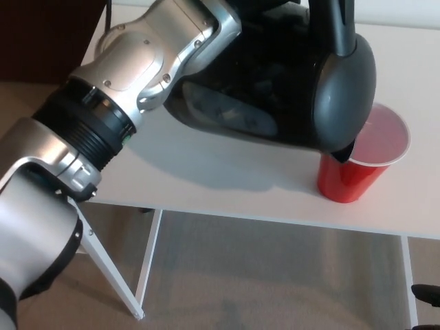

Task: The robot walk towards a table in front and uses its left hand to pick up the pot from the base and pour water to the cup on the right hand side

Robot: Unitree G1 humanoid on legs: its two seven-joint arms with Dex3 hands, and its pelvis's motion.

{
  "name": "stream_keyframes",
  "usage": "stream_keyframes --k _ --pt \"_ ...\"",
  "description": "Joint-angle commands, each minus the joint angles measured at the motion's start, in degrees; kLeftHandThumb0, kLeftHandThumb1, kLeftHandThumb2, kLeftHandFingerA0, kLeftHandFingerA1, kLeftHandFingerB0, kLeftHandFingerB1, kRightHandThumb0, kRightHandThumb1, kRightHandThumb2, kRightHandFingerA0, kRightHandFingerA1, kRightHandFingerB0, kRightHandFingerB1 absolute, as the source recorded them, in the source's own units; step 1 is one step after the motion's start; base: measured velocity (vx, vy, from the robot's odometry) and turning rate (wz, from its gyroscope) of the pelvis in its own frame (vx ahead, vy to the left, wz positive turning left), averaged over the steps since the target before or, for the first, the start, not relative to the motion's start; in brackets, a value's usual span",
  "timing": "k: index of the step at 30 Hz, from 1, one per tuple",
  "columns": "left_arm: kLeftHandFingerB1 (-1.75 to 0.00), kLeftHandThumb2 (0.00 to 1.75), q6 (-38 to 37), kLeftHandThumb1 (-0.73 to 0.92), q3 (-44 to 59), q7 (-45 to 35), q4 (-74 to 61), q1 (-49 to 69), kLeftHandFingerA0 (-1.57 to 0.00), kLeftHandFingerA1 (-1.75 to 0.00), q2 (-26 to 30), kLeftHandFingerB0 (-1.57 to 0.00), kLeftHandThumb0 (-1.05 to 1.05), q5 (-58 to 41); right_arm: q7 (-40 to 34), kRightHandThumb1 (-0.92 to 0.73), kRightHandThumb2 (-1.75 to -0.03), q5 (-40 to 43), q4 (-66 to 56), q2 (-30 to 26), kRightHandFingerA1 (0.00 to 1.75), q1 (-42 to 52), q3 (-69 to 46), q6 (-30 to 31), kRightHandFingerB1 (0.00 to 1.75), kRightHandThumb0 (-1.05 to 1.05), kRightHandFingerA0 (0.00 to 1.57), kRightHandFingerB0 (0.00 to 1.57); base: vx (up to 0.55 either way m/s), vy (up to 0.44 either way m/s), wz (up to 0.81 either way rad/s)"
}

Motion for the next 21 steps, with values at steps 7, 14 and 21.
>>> stream_keyframes --k 7,14,21 --pt "-0.51 0.57 2.3 0.54 3.0 0.8 1.2 -5.9 -0.89 -1.38 -0.6 -0.94 -0.33 1.3 -0.9 -0.53 -0.55 -1.9 -2.0 -1.3 0.46 0.5 0.7 1.0 0.38 -0.29 0.53 0.36 0.00 0.000 0.00" --pt "-0.61 0.58 5.7 0.58 2.3 4.9 7.8 -9.1 -0.89 -1.48 -2.7 -0.97 -0.34 3.7 -1.1 -0.53 -0.56 -2.0 -2.1 -1.0 0.47 0.2 0.7 1.8 0.38 -0.27 0.53 0.36 0.00 0.000 0.00" --pt "-0.90 0.61 8.6 0.59 -0.6 7.7 13.5 -11.5 -0.90 -1.54 -4.8 -0.94 -0.34 6.9 -1.2 -0.53 -0.55 -2.5 -2.8 -1.0 0.47 0.0 1.1 2.1 0.39 -0.27 0.55 0.36 0.00 0.000 0.00"
